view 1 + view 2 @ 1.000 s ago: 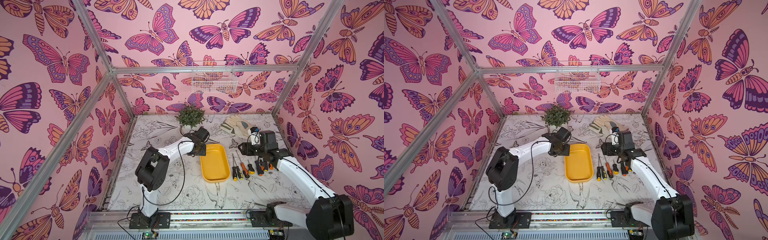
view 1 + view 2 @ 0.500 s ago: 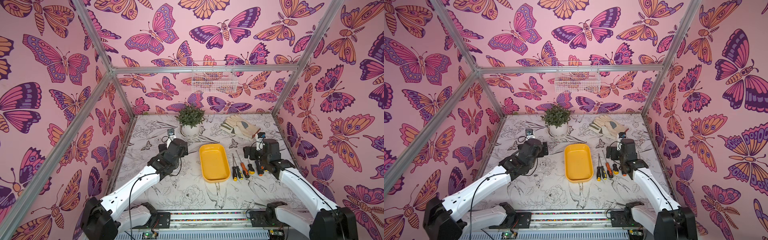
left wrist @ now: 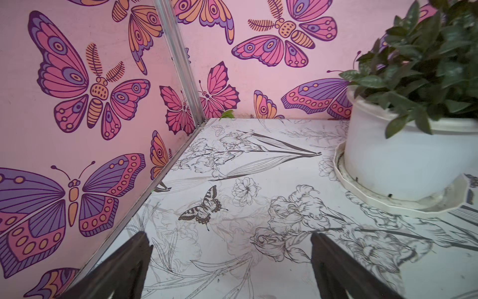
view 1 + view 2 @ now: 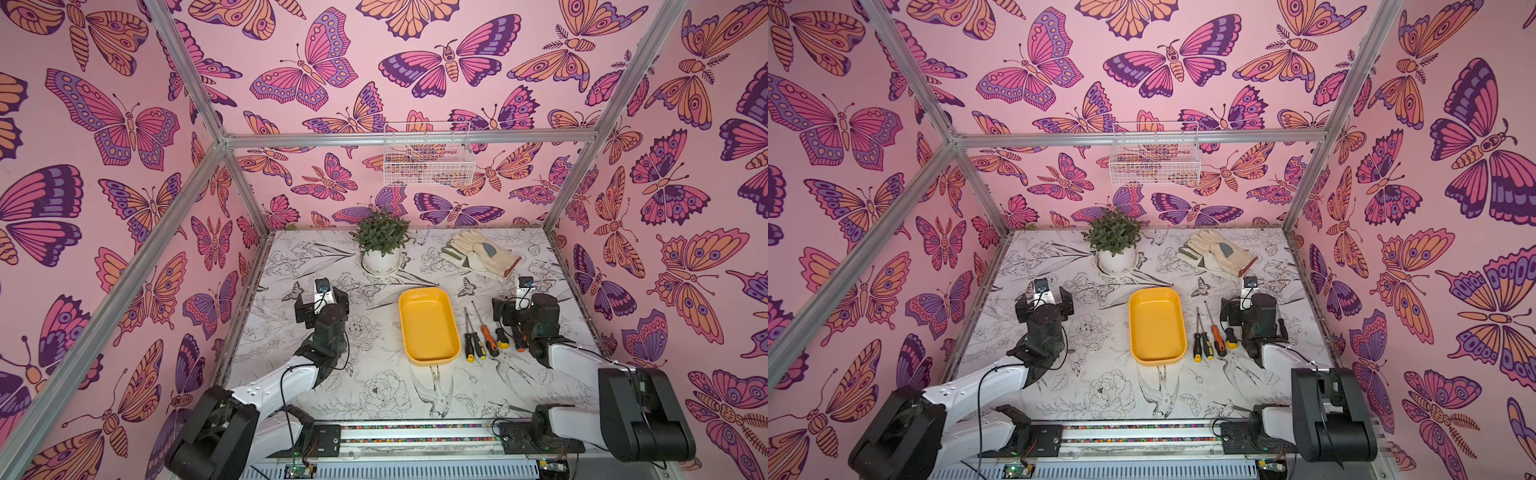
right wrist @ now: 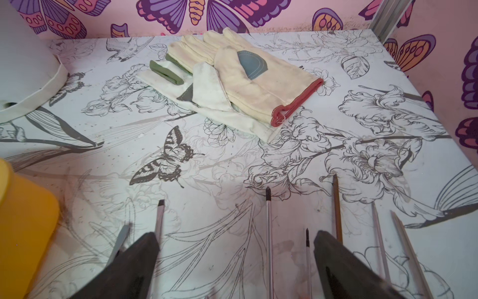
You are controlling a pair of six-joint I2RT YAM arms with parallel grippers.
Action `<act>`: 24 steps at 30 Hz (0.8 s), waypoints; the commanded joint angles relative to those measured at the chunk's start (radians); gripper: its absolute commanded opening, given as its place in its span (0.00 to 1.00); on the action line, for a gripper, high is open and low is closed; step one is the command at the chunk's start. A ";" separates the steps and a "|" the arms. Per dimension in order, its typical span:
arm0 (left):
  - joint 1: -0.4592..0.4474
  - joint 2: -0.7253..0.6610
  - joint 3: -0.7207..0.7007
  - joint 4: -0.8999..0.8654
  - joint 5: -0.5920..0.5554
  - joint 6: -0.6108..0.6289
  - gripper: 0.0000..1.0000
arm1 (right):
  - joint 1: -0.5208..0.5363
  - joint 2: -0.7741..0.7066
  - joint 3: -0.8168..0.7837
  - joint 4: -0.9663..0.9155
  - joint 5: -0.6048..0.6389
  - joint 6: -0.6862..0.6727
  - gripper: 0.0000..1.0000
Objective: Take out the screwdriver from the storage box
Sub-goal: Reset both arms
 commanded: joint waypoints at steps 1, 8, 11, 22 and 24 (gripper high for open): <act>0.036 0.055 -0.006 0.167 0.037 0.102 1.00 | -0.019 0.004 -0.050 0.240 0.015 -0.033 0.99; 0.112 0.183 -0.095 0.293 0.091 0.106 1.00 | -0.059 0.176 0.003 0.314 -0.013 -0.010 0.99; 0.138 0.277 -0.140 0.514 0.133 0.157 1.00 | -0.102 0.194 0.027 0.286 -0.050 0.030 0.99; 0.214 0.340 -0.140 0.538 0.335 0.128 1.00 | -0.102 0.203 0.034 0.280 0.064 0.072 0.99; 0.260 0.305 -0.113 0.420 0.441 0.096 1.00 | -0.102 0.203 0.033 0.281 0.064 0.071 0.99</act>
